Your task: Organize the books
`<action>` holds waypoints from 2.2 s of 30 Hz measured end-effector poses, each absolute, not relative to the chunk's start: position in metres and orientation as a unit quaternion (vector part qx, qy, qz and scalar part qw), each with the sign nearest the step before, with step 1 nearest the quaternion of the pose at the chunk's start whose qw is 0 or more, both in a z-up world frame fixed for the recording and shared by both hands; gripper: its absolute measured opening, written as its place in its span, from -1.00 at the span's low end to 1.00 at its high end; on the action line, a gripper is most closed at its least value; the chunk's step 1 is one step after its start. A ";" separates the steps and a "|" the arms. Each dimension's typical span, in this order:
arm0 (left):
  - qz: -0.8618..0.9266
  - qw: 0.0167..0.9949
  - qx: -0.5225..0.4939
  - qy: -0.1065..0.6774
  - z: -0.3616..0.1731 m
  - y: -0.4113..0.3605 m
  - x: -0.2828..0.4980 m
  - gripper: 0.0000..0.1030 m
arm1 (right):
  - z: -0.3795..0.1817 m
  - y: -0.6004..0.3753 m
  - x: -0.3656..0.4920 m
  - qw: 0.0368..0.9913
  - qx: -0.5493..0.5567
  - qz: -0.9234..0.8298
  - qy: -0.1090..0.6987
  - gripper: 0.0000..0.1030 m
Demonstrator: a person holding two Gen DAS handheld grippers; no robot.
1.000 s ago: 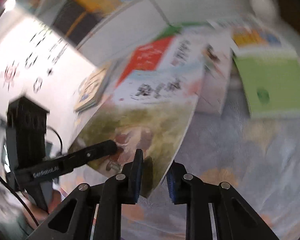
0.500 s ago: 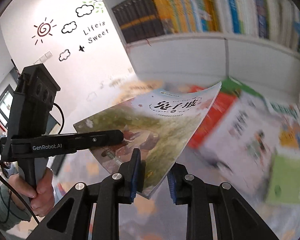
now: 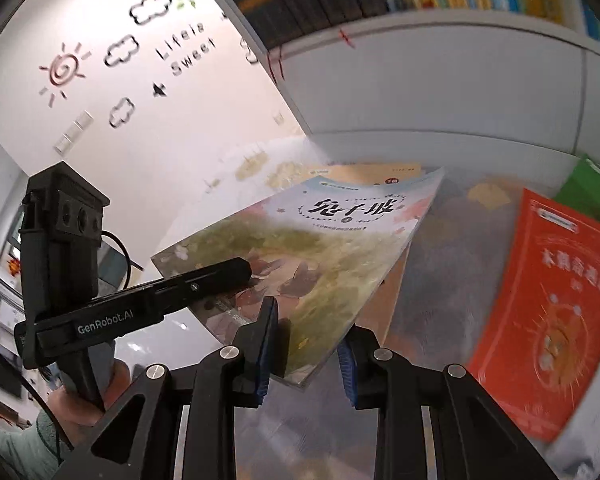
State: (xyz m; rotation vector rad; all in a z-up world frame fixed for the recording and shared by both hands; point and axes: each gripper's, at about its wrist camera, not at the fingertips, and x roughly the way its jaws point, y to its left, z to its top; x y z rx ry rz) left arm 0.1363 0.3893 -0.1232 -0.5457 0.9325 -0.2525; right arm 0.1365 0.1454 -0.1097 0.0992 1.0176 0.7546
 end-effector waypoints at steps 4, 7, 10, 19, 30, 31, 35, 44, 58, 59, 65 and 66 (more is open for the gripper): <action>-0.132 0.841 -0.263 0.455 -0.138 0.391 0.142 -0.61 | -0.125 0.152 0.159 0.796 0.042 0.344 0.496 -0.48; -0.139 0.823 -0.273 0.479 -0.153 0.394 0.143 -0.54 | -0.137 0.152 0.175 0.786 0.057 0.338 0.516 -0.48; -0.128 0.814 -0.274 0.496 -0.163 0.400 0.138 -0.47 | -0.148 0.153 0.175 0.777 0.062 0.332 0.531 -0.48; -0.040 0.819 -0.208 0.533 -0.153 0.404 0.117 -0.46 | -0.164 0.160 0.181 0.765 0.078 0.307 0.561 -0.45; -0.017 0.861 -0.138 0.490 -0.086 0.352 0.077 -0.46 | -0.135 0.091 0.125 0.789 0.090 0.266 0.546 -0.44; -0.016 0.865 -0.125 0.486 -0.077 0.340 0.076 -0.46 | -0.131 0.082 0.120 0.792 0.093 0.262 0.544 -0.43; -0.004 0.884 -0.066 0.463 -0.046 0.291 0.065 -0.46 | -0.118 0.036 0.092 0.801 0.121 0.244 0.534 -0.38; -0.016 0.893 -0.014 0.449 -0.017 0.162 0.048 -0.45 | -0.098 -0.063 0.046 0.813 0.146 0.231 0.515 -0.17; -0.040 0.899 0.055 0.433 -0.007 0.017 0.045 -0.45 | -0.070 -0.199 0.000 0.854 0.132 0.163 0.476 -0.02; -0.041 0.899 0.062 0.431 -0.007 0.011 0.045 -0.45 | -0.070 -0.207 -0.002 0.854 0.138 0.161 0.475 -0.02; -0.051 0.898 0.088 0.428 -0.009 -0.017 0.048 -0.45 | -0.069 -0.242 -0.004 0.856 0.156 0.151 0.470 -0.01; -0.048 0.898 0.099 0.427 -0.012 -0.020 0.049 -0.45 | -0.069 -0.245 -0.003 0.855 0.161 0.153 0.469 -0.01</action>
